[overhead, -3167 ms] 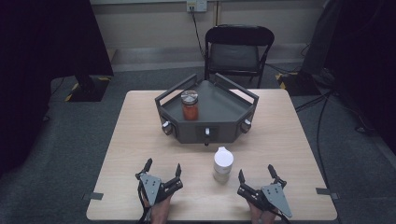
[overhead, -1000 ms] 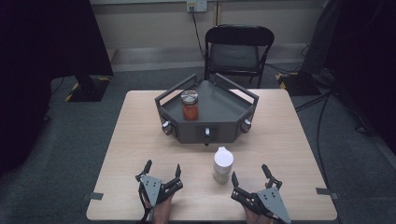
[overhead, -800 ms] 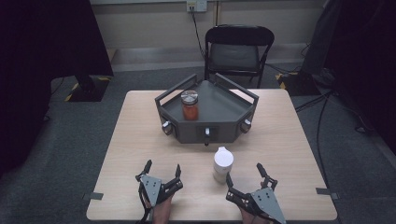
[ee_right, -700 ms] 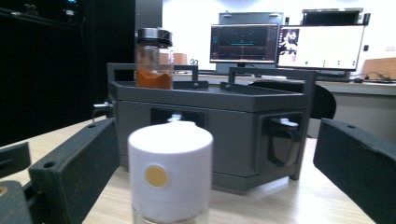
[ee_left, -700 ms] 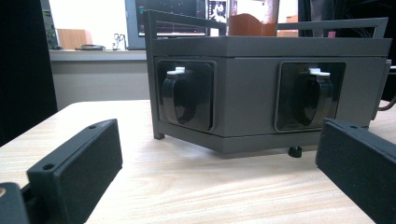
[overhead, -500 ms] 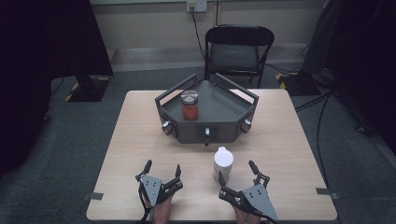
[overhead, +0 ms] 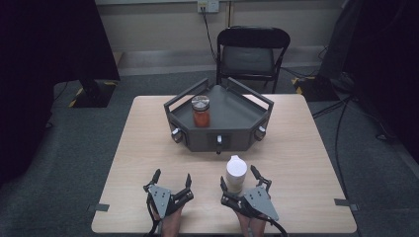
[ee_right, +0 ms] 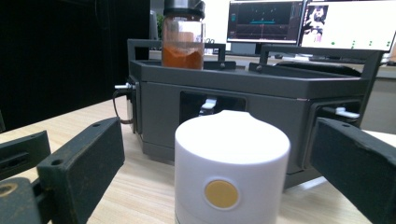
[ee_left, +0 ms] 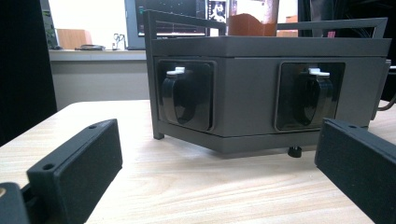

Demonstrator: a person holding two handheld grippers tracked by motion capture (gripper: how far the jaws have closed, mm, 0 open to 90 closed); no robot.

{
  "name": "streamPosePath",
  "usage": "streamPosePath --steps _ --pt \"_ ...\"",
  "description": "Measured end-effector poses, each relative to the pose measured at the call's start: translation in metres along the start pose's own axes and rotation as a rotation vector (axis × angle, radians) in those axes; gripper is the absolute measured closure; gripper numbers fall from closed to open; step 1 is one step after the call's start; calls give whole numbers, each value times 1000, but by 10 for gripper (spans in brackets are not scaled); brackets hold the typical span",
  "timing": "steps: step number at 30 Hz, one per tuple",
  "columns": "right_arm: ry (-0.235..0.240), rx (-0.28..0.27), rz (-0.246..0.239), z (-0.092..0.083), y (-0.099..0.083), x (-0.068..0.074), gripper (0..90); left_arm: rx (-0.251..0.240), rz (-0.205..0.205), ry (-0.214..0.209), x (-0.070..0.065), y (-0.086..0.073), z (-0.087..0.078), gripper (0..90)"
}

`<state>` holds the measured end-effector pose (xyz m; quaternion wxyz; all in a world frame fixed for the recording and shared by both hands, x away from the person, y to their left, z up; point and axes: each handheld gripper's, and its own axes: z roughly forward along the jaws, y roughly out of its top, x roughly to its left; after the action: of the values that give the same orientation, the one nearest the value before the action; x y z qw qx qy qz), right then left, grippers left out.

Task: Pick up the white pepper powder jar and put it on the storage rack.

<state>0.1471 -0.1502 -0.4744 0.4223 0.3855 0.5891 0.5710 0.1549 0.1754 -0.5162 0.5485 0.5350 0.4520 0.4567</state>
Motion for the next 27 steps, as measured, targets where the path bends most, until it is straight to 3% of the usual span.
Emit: streamPosePath --steps 10,13,21,27 --pt "-18 29 11 14 0 -1 52 0 0 0 0 0 0 0" --pt "-13 46 39 18 2 -4 78 0 0 -3 1 0 0 0" --pt "-11 83 27 21 2 -5 156 0 0 -5 1 0 0 0" --pt "-12 76 19 20 -4 -4 198 0 0 -6 1 0 0 0"
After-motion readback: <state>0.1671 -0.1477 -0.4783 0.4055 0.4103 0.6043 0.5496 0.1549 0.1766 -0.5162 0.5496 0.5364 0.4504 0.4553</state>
